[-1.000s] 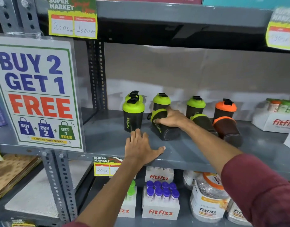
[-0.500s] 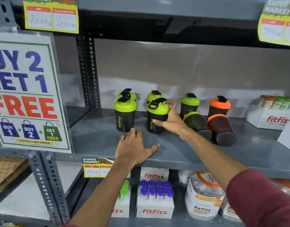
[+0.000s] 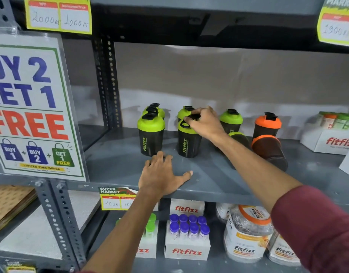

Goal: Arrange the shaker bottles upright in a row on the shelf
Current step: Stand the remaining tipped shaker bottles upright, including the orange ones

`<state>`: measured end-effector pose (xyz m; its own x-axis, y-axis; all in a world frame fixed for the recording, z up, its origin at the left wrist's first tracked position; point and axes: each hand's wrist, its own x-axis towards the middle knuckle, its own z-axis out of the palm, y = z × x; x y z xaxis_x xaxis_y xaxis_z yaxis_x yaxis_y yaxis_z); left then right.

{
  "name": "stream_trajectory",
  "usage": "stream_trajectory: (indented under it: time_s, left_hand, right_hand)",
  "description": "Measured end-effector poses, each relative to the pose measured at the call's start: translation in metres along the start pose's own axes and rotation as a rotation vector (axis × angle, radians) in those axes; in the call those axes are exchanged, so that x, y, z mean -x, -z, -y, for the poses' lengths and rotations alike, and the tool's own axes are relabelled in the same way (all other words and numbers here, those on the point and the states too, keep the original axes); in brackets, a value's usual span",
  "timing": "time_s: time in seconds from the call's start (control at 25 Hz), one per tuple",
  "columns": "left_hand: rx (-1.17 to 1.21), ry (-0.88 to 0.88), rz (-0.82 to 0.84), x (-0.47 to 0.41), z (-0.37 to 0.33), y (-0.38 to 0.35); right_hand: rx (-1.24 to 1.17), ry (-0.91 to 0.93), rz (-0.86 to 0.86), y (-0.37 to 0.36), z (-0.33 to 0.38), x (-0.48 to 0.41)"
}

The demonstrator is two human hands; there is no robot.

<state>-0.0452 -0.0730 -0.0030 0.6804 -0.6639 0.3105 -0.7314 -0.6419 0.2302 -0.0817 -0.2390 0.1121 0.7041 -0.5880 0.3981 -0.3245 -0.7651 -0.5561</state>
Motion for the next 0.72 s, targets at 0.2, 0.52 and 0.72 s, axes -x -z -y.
stream_trajectory:
  time_s: [0.2, 0.52, 0.72]
  left_hand:
    - [-0.003, 0.008, 0.02, -0.001, 0.001, 0.001]
    - [0.016, 0.041, 0.024, 0.004, -0.014, 0.003]
    - [0.031, -0.097, 0.121, 0.002, -0.083, -0.013]
  right_hand:
    - [-0.218, -0.031, 0.105, 0.006, -0.006, 0.007]
    - [-0.011, 0.021, -0.142, 0.036, -0.051, 0.004]
    - [0.589, -0.061, -0.024, 0.055, -0.083, 0.01]
